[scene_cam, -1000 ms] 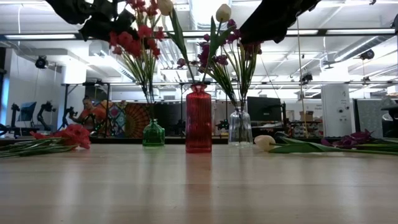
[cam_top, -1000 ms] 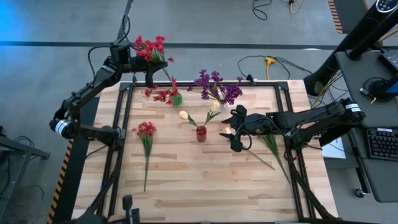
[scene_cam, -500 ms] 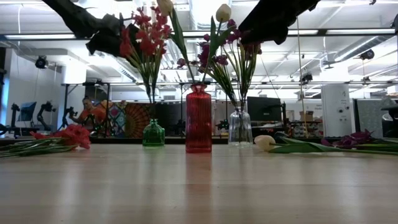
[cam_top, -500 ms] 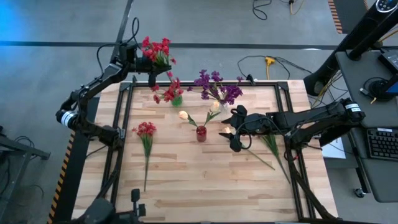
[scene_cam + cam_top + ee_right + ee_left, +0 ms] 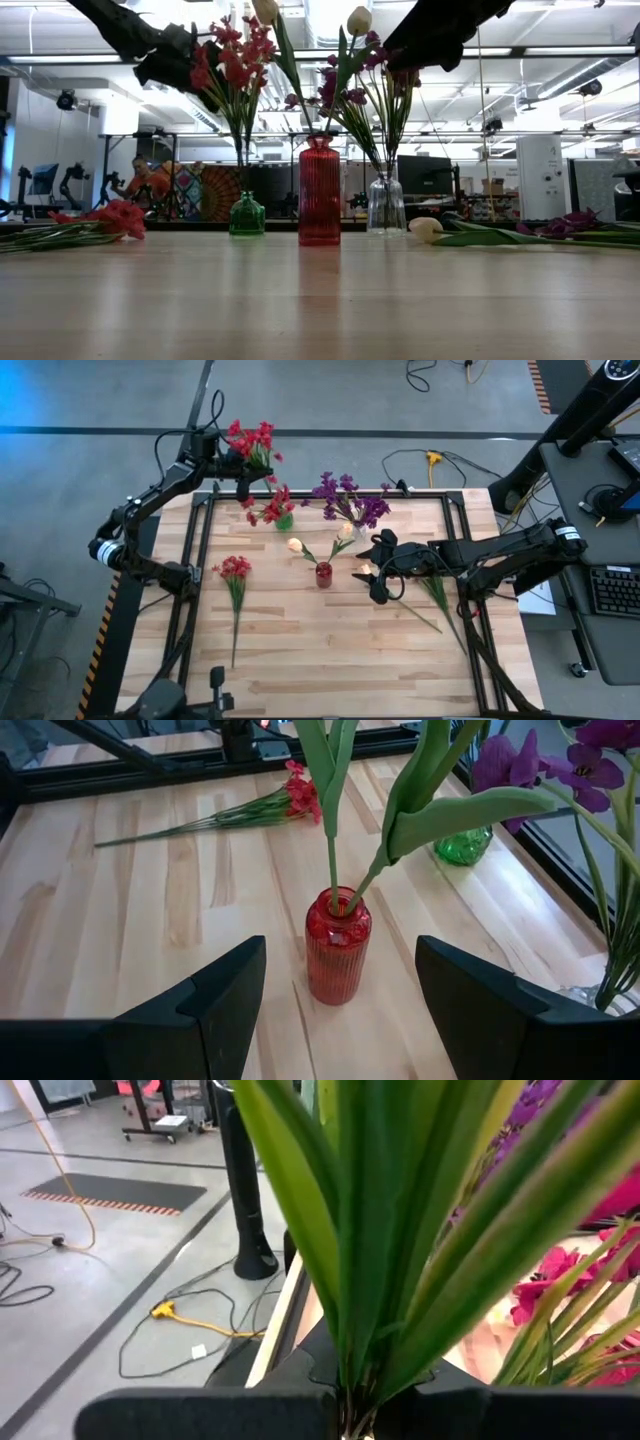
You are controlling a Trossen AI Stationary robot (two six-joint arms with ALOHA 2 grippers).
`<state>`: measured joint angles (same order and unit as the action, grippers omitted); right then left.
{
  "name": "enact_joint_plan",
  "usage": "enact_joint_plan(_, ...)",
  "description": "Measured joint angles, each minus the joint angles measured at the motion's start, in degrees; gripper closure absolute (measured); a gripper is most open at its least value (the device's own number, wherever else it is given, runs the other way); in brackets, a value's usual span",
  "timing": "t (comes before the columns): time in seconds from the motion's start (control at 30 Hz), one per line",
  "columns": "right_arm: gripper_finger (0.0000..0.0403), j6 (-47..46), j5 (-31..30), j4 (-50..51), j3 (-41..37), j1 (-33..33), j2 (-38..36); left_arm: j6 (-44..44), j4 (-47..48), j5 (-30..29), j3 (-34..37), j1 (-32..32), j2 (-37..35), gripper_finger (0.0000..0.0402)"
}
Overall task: Sort flowers into vase by color
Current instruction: Put the red flowers into the green vase
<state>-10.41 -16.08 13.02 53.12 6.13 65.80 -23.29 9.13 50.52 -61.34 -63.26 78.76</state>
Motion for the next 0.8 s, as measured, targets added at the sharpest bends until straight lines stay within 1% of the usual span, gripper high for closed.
enact_joint_plan(0.27, 0.0151, 0.1, 0.0, 0.0, -0.2, 0.0, 0.0, 0.0, 0.5, 0.1, 0.0, 0.0, 0.1, 0.0400)
enact_joint_plan(0.4, 0.0151, 0.1, 0.0, 0.0, -0.3, 0.0, 0.0, 0.4, 0.4, 2.8, 0.4, 0.0, 0.1, 0.0400)
enact_joint_plan(0.5, 0.0151, 0.1, 0.0, 0.0, -0.5, 0.0, 0.0, 0.4, 0.2, 2.9, 0.6, 0.1, 0.1, 0.0400)
enact_joint_plan(0.8, 0.0152, -0.1, 0.0, -0.4, -0.9, 0.0, 0.0, 2.8, -4.3, 3.0, 1.5, 0.2, 0.1, 0.0400)
